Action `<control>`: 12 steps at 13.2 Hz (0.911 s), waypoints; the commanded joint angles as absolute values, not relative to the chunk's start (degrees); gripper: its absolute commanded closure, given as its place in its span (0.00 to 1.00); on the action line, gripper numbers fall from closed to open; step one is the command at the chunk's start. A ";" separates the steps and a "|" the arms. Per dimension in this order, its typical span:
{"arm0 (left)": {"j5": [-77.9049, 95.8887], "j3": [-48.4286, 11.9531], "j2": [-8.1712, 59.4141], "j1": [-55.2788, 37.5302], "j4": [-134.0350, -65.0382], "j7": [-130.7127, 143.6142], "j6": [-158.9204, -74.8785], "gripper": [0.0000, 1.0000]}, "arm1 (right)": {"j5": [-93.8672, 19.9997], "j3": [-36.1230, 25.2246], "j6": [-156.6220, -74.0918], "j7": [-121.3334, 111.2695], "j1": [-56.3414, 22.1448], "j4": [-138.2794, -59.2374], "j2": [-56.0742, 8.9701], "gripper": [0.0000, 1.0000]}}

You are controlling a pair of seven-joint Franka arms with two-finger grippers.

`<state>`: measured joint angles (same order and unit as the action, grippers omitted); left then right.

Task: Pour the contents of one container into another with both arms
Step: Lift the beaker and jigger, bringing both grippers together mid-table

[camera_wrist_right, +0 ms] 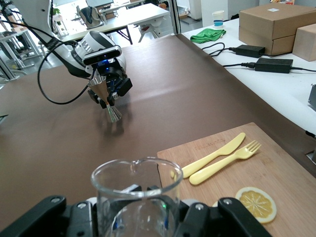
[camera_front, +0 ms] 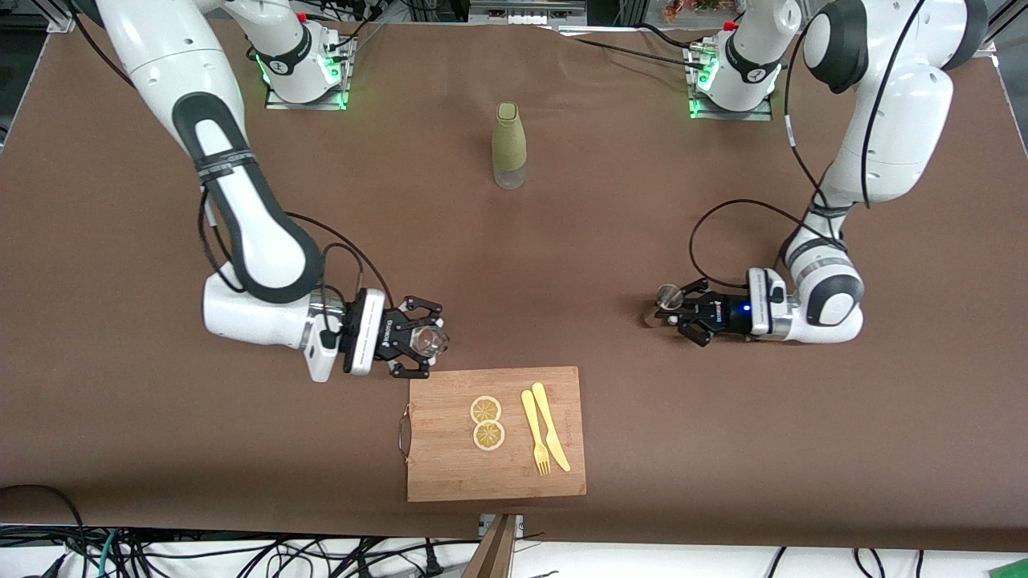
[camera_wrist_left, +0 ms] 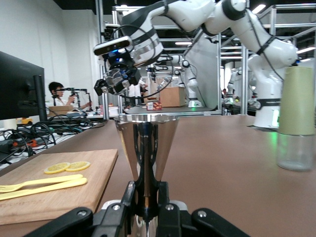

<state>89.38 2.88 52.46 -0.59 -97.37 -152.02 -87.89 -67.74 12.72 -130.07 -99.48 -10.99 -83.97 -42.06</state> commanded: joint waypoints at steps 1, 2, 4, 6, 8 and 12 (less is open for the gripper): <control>96.22 2.37 50.71 -5.52 -100.28 -153.99 -93.94 1.00 | -67.24 12.31 -133.84 -98.35 -13.35 -88.32 -38.59 0.88; 98.68 2.29 50.71 -7.45 -100.46 -153.55 -95.26 1.00 | -66.89 12.39 -134.47 -98.35 -13.45 -89.03 -38.41 0.88; 103.86 0.98 50.97 -10.54 -100.72 -153.37 -98.68 1.00 | -66.36 12.30 -135.35 -98.35 -14.76 -91.04 -36.40 0.88; 106.95 -1.74 50.98 -11.77 -100.55 -152.85 -103.60 1.00 | -66.18 12.39 -136.58 -98.35 -15.55 -95.08 -33.06 0.88; 108.36 -3.77 50.98 -13.44 -99.76 -151.53 -107.91 1.00 | -65.22 12.39 -137.10 -98.44 -16.34 -99.47 -29.55 0.88; 110.04 -6.24 51.15 -16.51 -97.82 -148.37 -111.53 1.00 | -62.58 12.39 -142.45 -98.61 -18.45 -105.63 -26.63 0.88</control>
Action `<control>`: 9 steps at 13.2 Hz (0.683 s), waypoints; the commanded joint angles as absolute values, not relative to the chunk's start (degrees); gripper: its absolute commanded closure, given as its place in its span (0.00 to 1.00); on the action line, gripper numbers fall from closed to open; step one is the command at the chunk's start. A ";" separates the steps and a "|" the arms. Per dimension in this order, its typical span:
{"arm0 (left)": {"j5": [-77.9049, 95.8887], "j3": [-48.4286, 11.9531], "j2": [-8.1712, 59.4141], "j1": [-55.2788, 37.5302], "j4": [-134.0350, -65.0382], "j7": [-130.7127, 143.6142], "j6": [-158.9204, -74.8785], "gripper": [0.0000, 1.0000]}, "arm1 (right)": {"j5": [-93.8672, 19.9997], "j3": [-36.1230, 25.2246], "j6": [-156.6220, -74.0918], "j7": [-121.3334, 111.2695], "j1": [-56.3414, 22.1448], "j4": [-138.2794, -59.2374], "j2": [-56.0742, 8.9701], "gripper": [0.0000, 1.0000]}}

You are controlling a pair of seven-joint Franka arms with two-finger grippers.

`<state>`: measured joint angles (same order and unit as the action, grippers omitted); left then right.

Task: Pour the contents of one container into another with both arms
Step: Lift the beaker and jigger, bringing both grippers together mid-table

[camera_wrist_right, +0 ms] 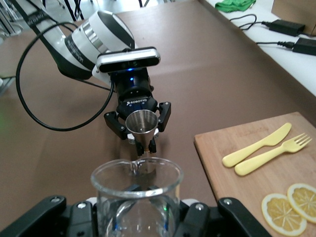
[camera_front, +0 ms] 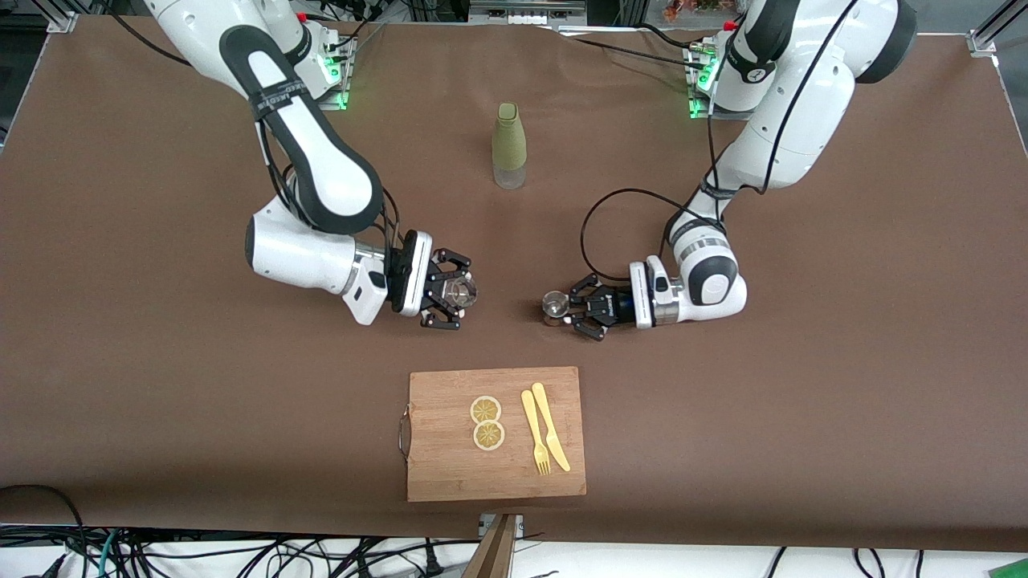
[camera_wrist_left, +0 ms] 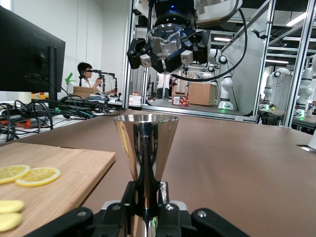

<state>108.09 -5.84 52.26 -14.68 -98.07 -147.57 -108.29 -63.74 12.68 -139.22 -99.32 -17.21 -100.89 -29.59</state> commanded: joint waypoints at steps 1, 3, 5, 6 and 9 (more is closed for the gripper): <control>110.04 -6.94 51.41 -16.96 -96.78 -147.66 -111.88 1.00 | -62.49 12.39 -143.86 -98.61 -19.15 -106.43 -26.28 0.88; 110.13 -8.69 51.68 -17.31 -95.98 -147.57 -113.81 1.00 | -62.49 12.39 -145.98 -98.53 -20.38 -106.70 -26.37 0.88; 111.61 -9.05 51.68 -18.80 -95.89 -147.48 -115.74 1.00 | -62.49 12.39 -148.09 -98.35 -21.27 -106.70 -26.37 0.88; 112.84 -9.14 51.77 -19.50 -95.89 -147.48 -116.19 1.00 | -62.40 12.39 -148.18 -98.35 -21.44 -106.61 -26.37 0.88; 113.38 -9.40 51.94 -20.56 -94.49 -147.48 -118.03 1.00 | -58.20 12.39 -149.41 -98.35 -21.97 -106.52 -26.28 0.88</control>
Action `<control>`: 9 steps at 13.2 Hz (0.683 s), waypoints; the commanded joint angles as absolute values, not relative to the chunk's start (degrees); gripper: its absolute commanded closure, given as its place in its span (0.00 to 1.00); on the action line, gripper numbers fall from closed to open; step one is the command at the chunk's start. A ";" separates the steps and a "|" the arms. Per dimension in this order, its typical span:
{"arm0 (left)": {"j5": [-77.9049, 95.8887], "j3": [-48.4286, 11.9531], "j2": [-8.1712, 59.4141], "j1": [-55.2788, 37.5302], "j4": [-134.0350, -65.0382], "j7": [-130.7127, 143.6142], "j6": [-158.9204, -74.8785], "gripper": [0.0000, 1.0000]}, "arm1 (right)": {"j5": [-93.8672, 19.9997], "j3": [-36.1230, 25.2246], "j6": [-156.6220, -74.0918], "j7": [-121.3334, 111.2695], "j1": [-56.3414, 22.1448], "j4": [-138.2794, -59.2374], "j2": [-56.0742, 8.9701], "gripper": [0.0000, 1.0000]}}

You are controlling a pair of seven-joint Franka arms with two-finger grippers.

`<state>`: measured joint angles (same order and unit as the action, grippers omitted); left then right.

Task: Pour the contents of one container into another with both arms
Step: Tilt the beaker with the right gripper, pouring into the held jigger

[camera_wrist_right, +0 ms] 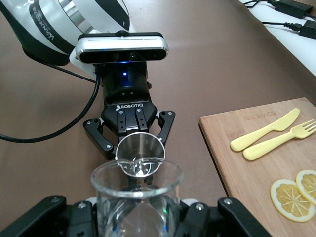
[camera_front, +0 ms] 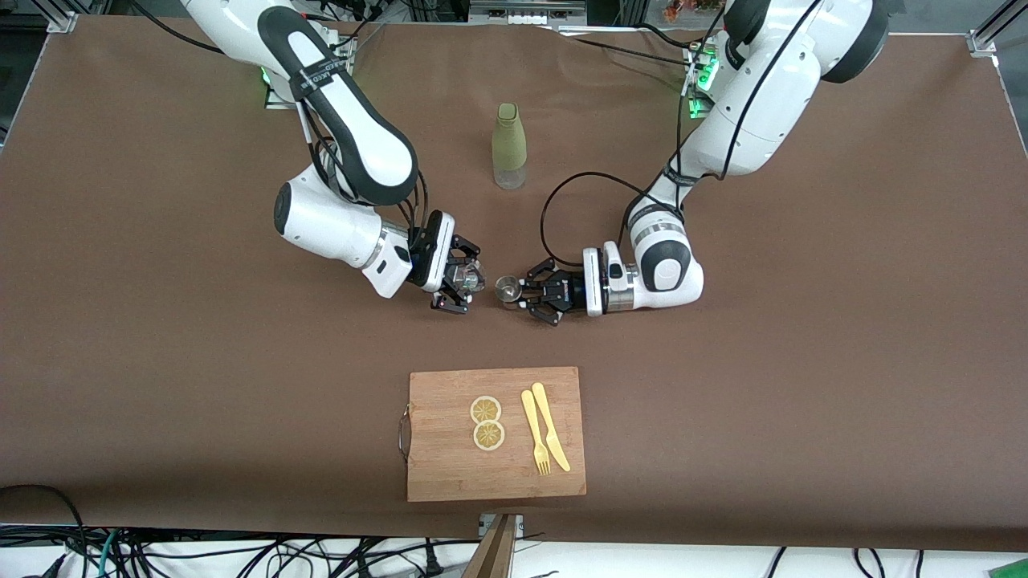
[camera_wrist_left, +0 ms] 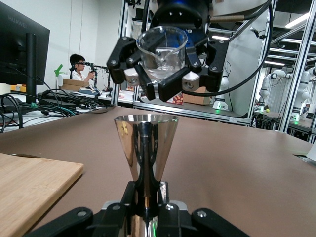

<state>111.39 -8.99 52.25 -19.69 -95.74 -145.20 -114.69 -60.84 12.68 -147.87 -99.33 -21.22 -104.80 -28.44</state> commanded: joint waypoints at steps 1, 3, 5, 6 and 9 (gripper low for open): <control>113.90 -9.40 51.94 -20.65 -94.40 -147.48 -118.30 1.00 | -57.75 12.39 -149.50 -98.35 -22.06 -106.44 -26.28 0.88; 114.34 -9.40 51.94 -21.27 -94.39 -147.48 -118.48 1.00 | -56.09 12.39 -149.85 -98.35 -22.59 -106.52 -26.28 0.88; 114.87 -9.49 52.29 -21.27 -94.31 -147.48 -118.48 1.00 | -52.66 12.39 -149.85 -98.44 -22.59 -106.70 -26.19 0.88; 114.87 -9.84 52.29 -21.27 -94.31 -147.48 -118.48 1.00 | -51.43 12.39 -149.85 -98.44 -22.59 -106.79 -26.10 0.88; 114.87 -10.02 52.29 -21.27 -94.31 -147.48 -118.56 1.00 | -47.03 12.04 -149.94 -98.26 -22.59 -106.52 -26.19 0.88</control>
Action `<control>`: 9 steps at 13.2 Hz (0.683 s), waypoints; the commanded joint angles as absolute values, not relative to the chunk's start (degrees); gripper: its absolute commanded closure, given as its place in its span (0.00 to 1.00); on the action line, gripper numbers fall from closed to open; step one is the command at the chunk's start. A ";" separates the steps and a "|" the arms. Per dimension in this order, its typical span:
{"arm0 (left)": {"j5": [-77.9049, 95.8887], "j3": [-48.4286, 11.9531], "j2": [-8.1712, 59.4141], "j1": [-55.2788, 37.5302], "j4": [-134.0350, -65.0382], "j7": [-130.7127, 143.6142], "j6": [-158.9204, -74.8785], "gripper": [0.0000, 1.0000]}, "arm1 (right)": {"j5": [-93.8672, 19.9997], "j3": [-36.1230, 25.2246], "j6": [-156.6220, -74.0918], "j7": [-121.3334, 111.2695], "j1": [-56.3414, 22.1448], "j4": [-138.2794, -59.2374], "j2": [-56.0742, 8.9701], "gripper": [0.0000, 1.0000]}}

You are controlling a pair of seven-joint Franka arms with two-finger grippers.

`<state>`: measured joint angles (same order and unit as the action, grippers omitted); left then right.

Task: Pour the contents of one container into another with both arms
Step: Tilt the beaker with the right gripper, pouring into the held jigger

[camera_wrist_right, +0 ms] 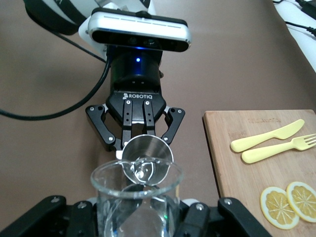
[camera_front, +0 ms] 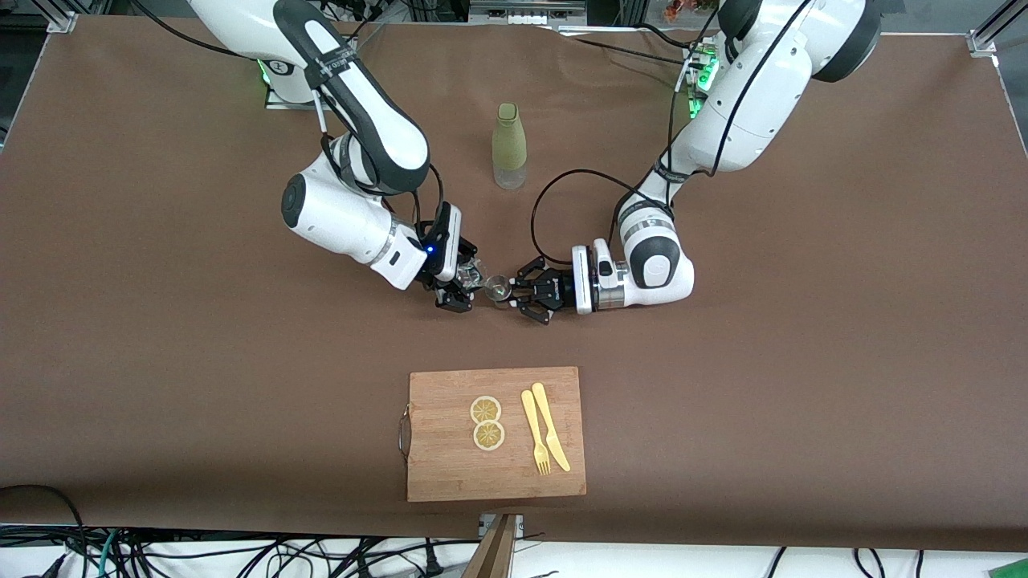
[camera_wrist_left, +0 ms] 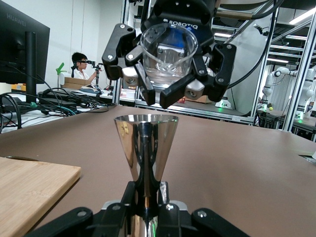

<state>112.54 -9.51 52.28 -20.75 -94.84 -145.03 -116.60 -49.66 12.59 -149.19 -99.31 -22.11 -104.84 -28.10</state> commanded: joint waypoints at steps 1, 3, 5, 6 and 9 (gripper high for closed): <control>114.87 -10.02 52.29 -21.27 -94.31 -147.48 -118.56 1.00 | -46.93 11.95 -149.94 -98.26 -22.59 -106.44 -26.19 0.88; 114.87 -10.11 52.29 -21.27 -94.31 -147.48 -118.56 1.00 | -46.50 11.60 -150.55 -98.26 -22.67 -106.26 -26.19 0.88; 114.87 -10.11 52.29 -21.27 -94.31 -147.48 -118.56 1.00 | -45.27 11.60 -152.92 -98.35 -22.85 -106.17 -26.45 0.88; 114.87 -10.11 52.29 -21.27 -94.31 -147.48 -118.56 1.00 | -45.26 11.60 -153.45 -98.26 -22.94 -106.08 -26.63 0.88; 114.87 -10.19 52.29 -21.71 -94.31 -147.48 -119.52 1.00 | -44.22 11.60 -155.56 -98.35 -23.99 -106.00 -26.89 0.88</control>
<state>112.55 -9.73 52.28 -20.91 -94.84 -145.03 -117.02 -45.73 12.05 -153.45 -99.31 -22.60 -104.84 -27.99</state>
